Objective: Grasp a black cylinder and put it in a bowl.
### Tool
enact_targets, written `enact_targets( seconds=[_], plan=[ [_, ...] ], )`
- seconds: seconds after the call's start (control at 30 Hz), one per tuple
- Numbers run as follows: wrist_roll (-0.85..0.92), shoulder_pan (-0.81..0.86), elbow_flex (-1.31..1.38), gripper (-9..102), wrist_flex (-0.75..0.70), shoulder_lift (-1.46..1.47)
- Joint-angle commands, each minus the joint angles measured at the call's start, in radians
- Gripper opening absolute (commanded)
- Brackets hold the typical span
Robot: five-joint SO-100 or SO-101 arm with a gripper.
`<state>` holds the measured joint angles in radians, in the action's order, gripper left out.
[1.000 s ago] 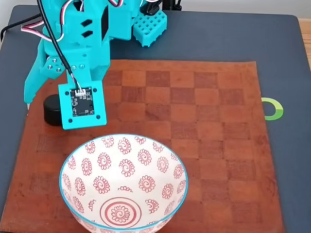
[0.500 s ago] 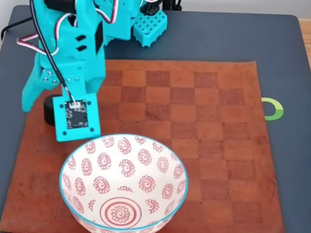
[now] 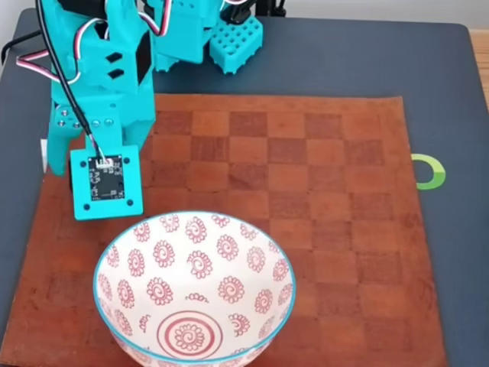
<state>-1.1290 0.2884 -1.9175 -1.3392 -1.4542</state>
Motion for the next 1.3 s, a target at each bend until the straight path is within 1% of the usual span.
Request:
enact_targets(
  seconds=[0.0, 0.1, 0.27, 0.6, 0.73, 1.03, 1.13, 1.27],
  plan=[
    [0.006, 0.008, 0.034, 23, 0.000, -0.006],
    [0.006, 0.009, 0.034, 22, 0.000, -0.006],
    [0.006, 0.009, 0.034, 16, 0.000, -0.006],
    [0.020, 0.031, 0.034, 15, 0.000, -0.006],
    [0.021, 0.031, 0.034, 12, -0.003, -0.014],
    [0.009, 0.009, 0.044, 12, -0.020, -0.028],
    [0.003, -0.014, 0.087, 12, -0.071, -0.072],
    [0.003, -0.023, 0.183, 12, -0.181, -0.155]
  ],
)
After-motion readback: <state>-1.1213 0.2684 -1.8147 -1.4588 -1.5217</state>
